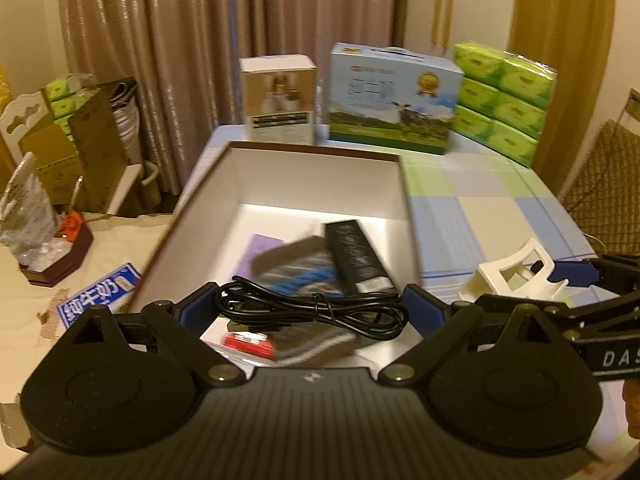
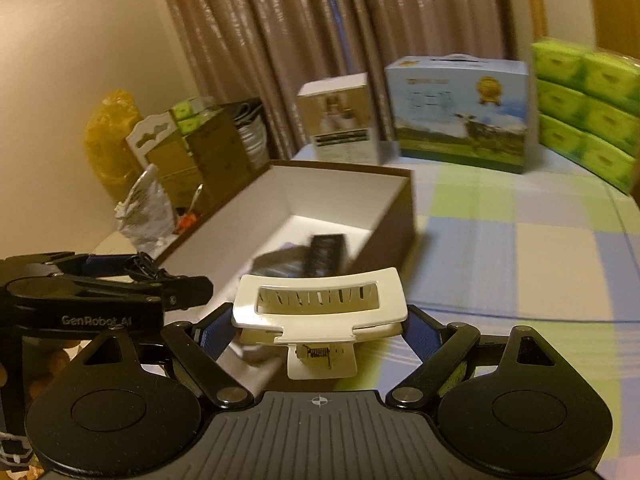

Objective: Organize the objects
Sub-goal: 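Carry the black cable and white holder with both tools over the brown box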

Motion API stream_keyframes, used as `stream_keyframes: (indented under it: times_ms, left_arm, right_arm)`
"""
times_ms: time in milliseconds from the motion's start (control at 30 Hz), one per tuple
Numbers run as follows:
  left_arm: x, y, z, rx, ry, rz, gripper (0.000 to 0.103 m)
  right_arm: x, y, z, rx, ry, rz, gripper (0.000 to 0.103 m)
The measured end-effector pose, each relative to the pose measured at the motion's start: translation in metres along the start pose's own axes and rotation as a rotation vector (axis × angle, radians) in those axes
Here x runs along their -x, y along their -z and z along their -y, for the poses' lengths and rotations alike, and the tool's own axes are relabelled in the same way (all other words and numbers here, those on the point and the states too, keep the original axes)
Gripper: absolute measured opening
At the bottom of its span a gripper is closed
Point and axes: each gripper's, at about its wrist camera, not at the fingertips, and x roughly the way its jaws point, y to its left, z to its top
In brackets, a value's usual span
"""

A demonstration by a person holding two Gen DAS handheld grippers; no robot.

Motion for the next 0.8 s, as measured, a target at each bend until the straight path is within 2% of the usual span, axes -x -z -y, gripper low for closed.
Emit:
stream_keyframes:
  times_ms: [267, 800]
  left_arm:
    - [-0.026, -0.017, -0.038, -0.047, -0.008, -0.004, 0.095]
    - [-0.117, -0.056, -0.063, -0.143, 0.065, -0.049, 0.095]
  right_arm:
    - [-0.048, -0.017, -0.013, 0.022, 0.039, -0.011, 0.085]
    - [-0.119, -0.055, -0.003, 0.040, 0.141, -0.052, 0.085]
